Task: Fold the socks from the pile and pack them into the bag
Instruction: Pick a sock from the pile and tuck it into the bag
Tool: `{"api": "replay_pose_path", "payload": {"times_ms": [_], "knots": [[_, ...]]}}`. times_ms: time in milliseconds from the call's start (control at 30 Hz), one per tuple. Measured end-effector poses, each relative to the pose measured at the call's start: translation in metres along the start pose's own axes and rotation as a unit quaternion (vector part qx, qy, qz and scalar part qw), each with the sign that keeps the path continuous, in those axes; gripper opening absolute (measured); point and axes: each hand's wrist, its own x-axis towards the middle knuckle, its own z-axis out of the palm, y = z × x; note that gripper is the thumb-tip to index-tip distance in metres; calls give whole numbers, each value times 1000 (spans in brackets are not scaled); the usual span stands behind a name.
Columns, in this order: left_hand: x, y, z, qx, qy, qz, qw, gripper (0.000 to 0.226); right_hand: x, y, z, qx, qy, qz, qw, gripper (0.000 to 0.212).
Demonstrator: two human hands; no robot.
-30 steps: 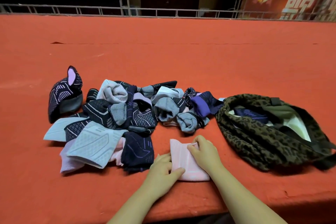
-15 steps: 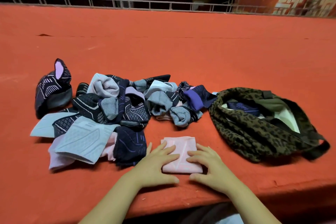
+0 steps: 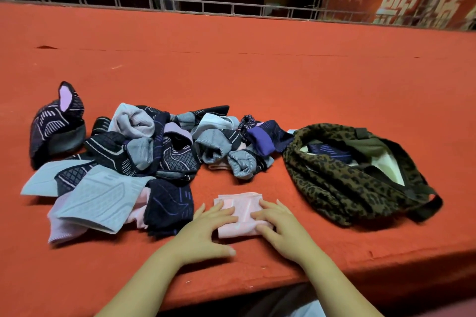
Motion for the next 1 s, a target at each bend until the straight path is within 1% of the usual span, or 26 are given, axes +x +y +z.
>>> {"api": "replay_pose_path", "payload": {"times_ms": [67,133,167,200,233,267,300,367,467,500,567,633,667,700,767,833,933,1000], "knots": [[-1,2,8,-19,50,-30,998,60,2,-9,-3,58,5,29,998,34],[-5,5,13,-85,108,-88,987,39,1,-20,-8,117,15,37,992,23],[-7,5,15,-115,133,-101,979,27,0,-24,-9,152,24,42,987,20],[-9,7,15,-135,149,-104,974,9,-3,-27,-10,191,27,46,980,19],[-12,10,16,-146,169,-104,969,10,-5,-28,-10,232,27,49,971,21],[-15,13,16,-158,185,-111,963,18,-7,-29,-8,268,25,57,962,24],[-16,15,16,-169,198,-120,958,20,-9,-28,-6,291,28,71,954,26],[-16,21,14,-177,217,-136,950,17,-10,-29,-1,304,58,107,945,27],[-8,25,15,-180,224,-160,945,17,-9,-30,6,293,124,159,935,21],[-4,27,15,-181,222,-164,944,17,-9,-31,6,287,131,174,933,22],[4,32,13,-149,201,-175,952,28,-8,-32,3,241,135,204,939,26],[12,33,14,-37,183,-177,966,37,-6,-29,-2,126,111,236,957,33],[15,32,15,20,177,-185,967,37,-6,-29,-3,57,89,253,962,35],[16,30,17,47,176,-192,964,35,-5,-28,-2,-3,74,266,961,35],[17,26,20,47,172,-212,961,34,-3,-28,2,-80,76,265,958,35],[15,26,20,28,148,-246,957,36,-3,-31,7,-111,80,247,959,36],[17,31,17,39,88,-274,957,46,-3,-32,5,-142,20,232,962,44],[17,32,16,43,54,-266,961,49,-3,-29,2,-164,-19,223,961,47]]}}
